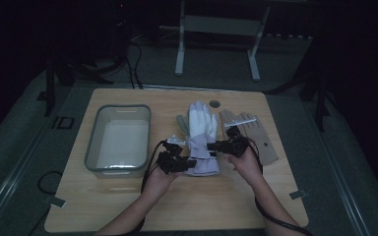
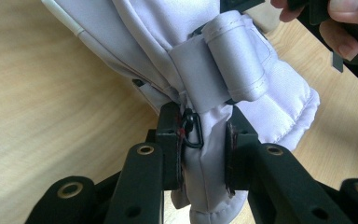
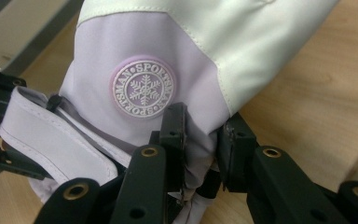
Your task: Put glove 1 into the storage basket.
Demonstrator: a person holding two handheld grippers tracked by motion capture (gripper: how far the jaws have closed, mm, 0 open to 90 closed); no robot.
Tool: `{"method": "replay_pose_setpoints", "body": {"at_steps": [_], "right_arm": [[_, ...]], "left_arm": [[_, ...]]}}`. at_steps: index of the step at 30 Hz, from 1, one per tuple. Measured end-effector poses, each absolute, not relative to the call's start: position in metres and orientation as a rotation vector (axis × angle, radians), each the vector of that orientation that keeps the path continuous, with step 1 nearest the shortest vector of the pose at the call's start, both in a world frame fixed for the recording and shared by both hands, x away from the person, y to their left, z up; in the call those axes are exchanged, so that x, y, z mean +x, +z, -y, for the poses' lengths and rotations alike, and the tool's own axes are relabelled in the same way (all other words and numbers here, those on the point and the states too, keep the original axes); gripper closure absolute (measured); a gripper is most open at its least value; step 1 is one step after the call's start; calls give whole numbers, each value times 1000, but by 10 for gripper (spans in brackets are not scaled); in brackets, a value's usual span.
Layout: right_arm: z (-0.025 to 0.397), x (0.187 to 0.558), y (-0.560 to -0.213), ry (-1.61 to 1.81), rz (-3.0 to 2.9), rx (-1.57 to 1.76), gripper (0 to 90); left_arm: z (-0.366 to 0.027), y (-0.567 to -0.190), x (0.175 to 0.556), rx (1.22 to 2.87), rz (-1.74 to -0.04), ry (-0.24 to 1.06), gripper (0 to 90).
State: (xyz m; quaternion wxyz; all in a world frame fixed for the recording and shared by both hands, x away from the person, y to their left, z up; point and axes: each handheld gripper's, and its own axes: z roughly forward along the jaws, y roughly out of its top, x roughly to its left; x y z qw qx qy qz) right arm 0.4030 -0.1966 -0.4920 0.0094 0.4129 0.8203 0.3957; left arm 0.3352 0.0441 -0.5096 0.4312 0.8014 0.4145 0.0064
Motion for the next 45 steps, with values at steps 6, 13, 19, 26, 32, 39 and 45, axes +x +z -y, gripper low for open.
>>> {"method": "replay_pose_setpoints", "body": {"at_steps": [6, 13, 19, 26, 32, 39, 45], "right_arm": [[190, 404, -473, 1271, -2532, 1249, 743], [176, 406, -454, 1299, -2504, 1211, 743], [160, 408, -440, 1322, -2497, 1172, 744], [134, 411, -425, 1342, -2501, 1118, 746], [111, 414, -417, 1373, -2515, 1085, 746], [79, 416, -412, 1403, -2531, 1054, 747], [47, 417, -408, 1411, -2553, 1017, 748]], "left_arm": [[-53, -490, 338, 2004, -1006, 49, 729], [-67, -472, 341, 2005, -981, 86, 728], [-84, -457, 341, 2012, -970, 113, 728], [-104, -443, 336, 2002, -983, 161, 729], [-125, -435, 334, 1993, -1000, 170, 729], [-161, -425, 329, 1993, -1024, 195, 728], [-191, -421, 325, 1997, -1041, 215, 728]]}}
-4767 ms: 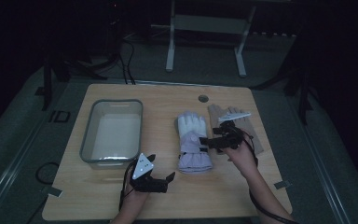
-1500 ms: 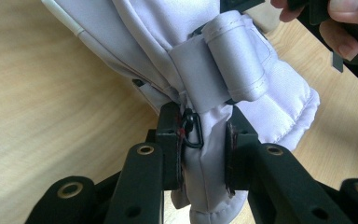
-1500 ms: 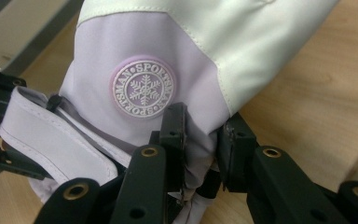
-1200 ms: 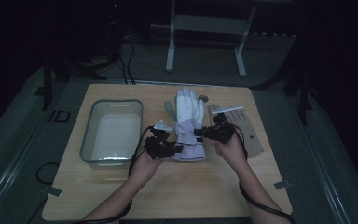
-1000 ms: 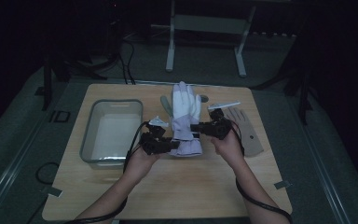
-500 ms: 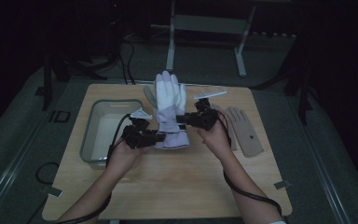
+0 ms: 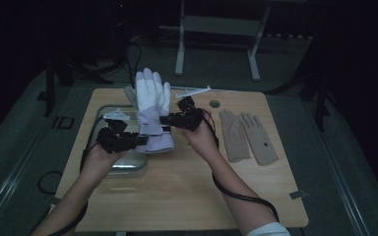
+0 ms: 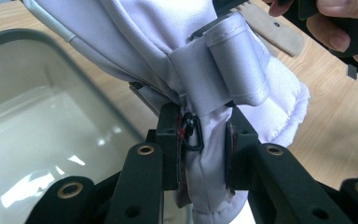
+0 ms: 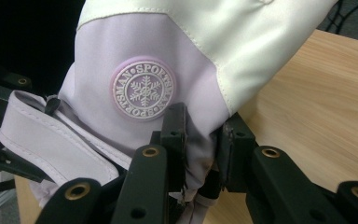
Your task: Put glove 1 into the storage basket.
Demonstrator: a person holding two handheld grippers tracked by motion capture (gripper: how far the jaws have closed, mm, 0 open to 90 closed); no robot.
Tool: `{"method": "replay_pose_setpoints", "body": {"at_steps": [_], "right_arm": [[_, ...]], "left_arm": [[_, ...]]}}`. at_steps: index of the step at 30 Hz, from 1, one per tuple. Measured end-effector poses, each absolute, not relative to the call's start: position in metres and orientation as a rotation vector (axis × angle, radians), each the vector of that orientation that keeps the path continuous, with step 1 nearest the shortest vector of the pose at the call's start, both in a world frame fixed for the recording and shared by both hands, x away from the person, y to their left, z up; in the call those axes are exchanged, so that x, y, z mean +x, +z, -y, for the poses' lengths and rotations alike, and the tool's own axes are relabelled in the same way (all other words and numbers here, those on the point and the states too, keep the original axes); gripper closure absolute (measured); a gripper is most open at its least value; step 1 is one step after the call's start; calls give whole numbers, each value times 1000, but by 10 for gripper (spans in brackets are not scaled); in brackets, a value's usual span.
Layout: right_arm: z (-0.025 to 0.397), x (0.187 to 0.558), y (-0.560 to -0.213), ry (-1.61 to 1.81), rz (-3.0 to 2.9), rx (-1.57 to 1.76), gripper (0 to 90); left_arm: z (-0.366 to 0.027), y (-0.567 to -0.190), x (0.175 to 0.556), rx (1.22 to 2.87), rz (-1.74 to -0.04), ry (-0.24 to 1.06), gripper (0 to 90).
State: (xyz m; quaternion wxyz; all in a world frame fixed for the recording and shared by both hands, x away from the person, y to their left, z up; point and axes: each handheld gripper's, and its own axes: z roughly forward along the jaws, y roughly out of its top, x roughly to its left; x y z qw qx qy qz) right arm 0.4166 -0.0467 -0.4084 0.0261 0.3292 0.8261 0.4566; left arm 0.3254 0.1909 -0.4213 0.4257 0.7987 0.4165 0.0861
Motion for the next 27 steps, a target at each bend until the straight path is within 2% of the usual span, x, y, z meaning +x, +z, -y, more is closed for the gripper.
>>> {"method": "replay_pose_setpoints", "body": {"at_steps": [8, 15, 23, 27], "right_arm": [[7, 421, -410, 1439, -2578, 1006, 750], [-30, 425, -427, 1462, -2601, 1025, 753], [-46, 428, -449, 1421, -2646, 1050, 754], [-51, 430, -472, 1357, -2684, 1093, 756]], "left_arm": [[-230, -421, 325, 2004, -1062, 231, 728], [-263, -430, 327, 2023, -1084, 220, 728], [-278, -456, 330, 2028, -1126, 155, 728], [-282, -478, 336, 2044, -1136, 65, 726]]}}
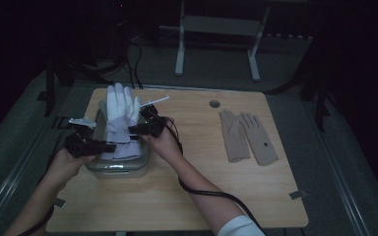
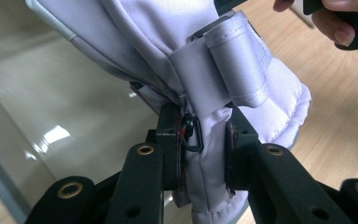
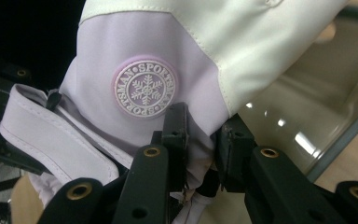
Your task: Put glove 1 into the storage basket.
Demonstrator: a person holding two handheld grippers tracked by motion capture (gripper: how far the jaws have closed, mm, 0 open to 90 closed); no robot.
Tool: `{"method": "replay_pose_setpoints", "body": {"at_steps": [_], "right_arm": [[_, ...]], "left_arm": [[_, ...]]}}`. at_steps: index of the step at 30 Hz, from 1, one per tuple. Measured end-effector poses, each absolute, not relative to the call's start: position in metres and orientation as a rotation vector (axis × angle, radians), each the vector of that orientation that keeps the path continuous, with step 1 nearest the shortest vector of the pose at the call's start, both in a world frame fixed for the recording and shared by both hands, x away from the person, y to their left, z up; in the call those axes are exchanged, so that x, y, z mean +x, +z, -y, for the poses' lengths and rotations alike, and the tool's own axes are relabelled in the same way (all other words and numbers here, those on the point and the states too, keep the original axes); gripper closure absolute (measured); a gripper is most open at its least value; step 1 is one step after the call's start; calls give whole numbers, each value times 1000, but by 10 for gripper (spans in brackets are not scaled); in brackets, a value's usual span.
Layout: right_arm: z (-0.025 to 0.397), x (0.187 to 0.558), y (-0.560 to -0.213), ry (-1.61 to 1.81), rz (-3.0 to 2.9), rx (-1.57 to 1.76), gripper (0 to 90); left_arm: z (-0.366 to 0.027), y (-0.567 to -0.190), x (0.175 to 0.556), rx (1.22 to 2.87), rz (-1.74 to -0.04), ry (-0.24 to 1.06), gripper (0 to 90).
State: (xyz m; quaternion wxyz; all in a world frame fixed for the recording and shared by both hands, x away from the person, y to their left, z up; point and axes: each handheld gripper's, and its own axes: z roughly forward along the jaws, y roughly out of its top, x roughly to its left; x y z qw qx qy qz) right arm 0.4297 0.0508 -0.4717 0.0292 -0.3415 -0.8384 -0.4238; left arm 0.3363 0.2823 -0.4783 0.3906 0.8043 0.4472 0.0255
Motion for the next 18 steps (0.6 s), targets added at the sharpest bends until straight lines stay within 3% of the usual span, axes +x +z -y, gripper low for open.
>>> {"method": "replay_pose_setpoints", "body": {"at_steps": [9, 18], "right_arm": [[-54, 422, -496, -1193, 2609, -1091, 761], [-60, 419, -494, -1117, 2669, -1106, 767]], "left_arm": [[-285, -501, 339, 2084, -1174, -46, 713], [-279, -505, 338, 2107, -1232, -34, 612]]}}
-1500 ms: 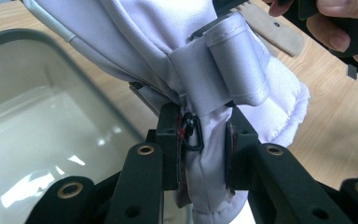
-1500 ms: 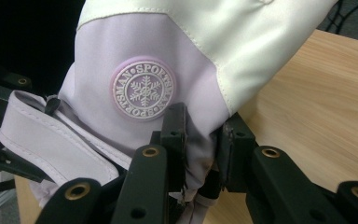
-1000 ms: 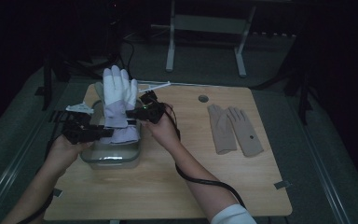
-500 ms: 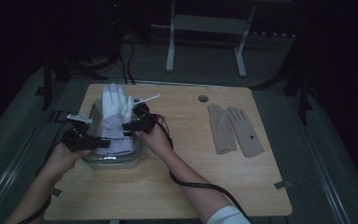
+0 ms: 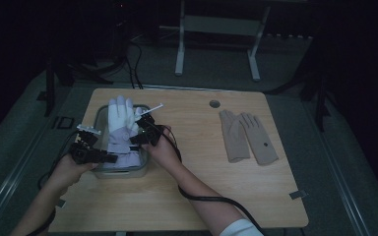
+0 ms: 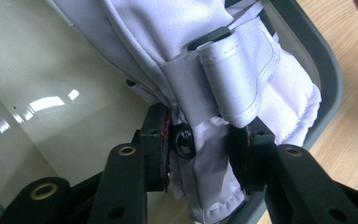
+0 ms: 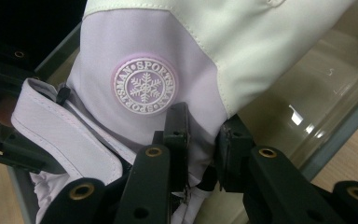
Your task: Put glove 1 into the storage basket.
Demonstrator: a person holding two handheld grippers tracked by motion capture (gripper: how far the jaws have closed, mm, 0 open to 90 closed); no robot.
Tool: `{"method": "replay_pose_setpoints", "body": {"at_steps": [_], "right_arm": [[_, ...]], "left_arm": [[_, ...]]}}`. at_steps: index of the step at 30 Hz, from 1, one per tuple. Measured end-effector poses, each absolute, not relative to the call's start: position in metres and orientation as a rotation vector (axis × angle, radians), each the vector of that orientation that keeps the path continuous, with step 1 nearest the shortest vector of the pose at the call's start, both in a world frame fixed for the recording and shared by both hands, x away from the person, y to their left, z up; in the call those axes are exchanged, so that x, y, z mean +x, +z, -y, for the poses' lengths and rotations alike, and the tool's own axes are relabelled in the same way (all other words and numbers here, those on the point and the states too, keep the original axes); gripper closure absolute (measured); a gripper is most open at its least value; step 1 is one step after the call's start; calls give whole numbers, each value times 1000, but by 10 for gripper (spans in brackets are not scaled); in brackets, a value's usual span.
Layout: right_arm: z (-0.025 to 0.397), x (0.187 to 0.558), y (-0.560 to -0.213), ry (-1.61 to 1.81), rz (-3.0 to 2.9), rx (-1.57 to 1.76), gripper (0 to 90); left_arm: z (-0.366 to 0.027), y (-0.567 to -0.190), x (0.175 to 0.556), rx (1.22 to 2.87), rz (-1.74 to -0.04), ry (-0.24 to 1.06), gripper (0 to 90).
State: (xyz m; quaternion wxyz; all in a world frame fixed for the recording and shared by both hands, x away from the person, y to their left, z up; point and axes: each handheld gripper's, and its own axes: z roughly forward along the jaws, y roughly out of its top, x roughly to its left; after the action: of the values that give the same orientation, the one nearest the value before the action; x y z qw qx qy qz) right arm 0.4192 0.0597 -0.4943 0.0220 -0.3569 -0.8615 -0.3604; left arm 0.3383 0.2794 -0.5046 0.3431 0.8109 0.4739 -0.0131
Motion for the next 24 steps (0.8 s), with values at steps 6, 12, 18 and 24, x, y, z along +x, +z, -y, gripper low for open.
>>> {"method": "replay_pose_setpoints", "body": {"at_steps": [6, 12, 18, 24], "right_arm": [[-60, 416, -497, -1077, 2684, -1100, 768], [-62, 417, -499, -1004, 2714, -1076, 769], [-66, 417, -505, -951, 2751, -1068, 758], [-69, 414, -500, -944, 2793, -1048, 622]], "left_arm": [[-276, -507, 337, 2126, -1266, -54, 596], [-273, -504, 338, 2123, -1280, -24, 489], [-267, -506, 340, 2164, -1317, 25, 488], [-264, -508, 339, 2175, -1327, 38, 492]]}}
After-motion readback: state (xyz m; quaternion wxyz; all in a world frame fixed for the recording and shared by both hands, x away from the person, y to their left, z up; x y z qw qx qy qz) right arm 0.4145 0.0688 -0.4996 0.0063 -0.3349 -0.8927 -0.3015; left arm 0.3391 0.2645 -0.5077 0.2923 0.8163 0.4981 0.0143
